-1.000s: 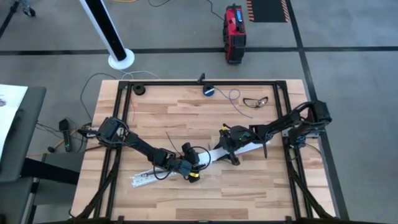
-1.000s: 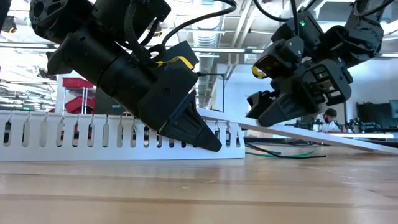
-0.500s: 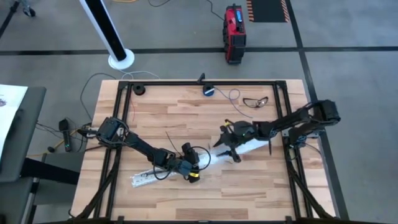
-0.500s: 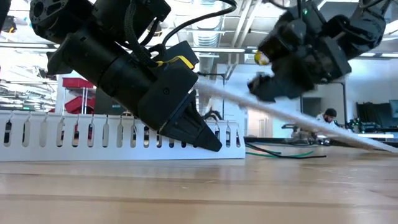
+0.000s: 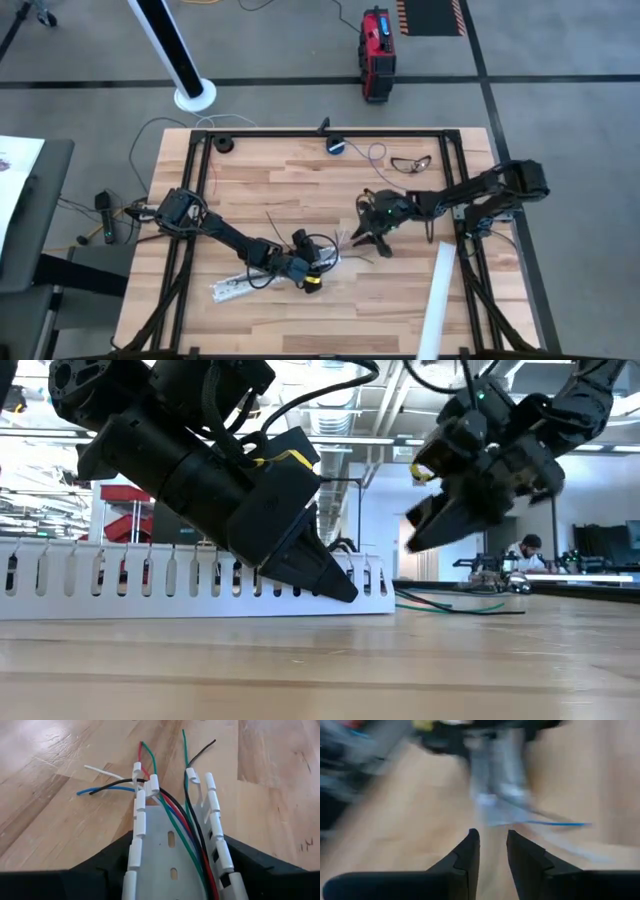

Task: Ziptie cables
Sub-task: Close the white cable duct

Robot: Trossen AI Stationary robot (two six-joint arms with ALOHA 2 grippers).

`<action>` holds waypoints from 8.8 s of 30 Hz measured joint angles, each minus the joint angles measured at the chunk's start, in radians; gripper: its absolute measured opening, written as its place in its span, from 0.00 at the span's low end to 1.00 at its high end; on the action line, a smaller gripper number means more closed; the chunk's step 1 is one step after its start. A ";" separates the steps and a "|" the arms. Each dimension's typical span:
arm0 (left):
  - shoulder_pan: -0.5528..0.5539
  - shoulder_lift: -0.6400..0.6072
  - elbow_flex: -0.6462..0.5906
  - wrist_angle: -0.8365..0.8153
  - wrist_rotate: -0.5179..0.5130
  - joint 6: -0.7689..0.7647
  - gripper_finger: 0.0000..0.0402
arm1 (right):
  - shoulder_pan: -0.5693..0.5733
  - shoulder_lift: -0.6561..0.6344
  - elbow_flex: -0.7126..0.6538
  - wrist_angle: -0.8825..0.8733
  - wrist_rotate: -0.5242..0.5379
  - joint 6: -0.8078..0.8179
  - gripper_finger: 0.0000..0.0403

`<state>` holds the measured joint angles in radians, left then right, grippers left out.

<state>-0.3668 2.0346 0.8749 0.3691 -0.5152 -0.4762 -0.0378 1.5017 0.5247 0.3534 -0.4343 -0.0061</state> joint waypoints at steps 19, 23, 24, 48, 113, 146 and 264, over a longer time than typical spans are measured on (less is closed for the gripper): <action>0.045 -0.014 0.083 -0.086 0.202 -0.018 0.61 | 0.470 -0.465 0.001 -0.704 0.407 0.533 0.13; 0.060 -0.015 0.111 -0.169 0.308 -0.018 0.64 | 0.474 -0.451 0.001 -0.612 0.403 0.567 0.20; 0.065 -0.016 0.116 -0.184 0.329 -0.018 0.66 | 0.474 -0.450 0.001 -0.595 0.397 0.571 0.23; 0.091 -0.240 0.391 -0.896 0.225 0.183 0.74 | 0.751 -0.463 0.173 -1.373 0.353 0.687 0.44; -0.365 -0.265 0.447 -0.648 -0.091 -0.299 0.74 | 0.664 0.314 0.518 -0.727 0.575 0.682 0.31; -0.386 -0.265 0.447 -0.882 -0.177 -0.430 0.74 | 0.667 0.293 0.609 -1.012 0.474 0.119 0.41; -0.312 -0.266 0.446 -0.665 -0.318 0.430 0.74 | 0.550 0.061 0.634 -0.938 0.434 0.356 0.00</action>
<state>-0.6786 1.7687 1.3209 -0.2956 -0.8333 -0.0457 0.5121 1.5631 1.1591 -0.5850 -0.0006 0.3497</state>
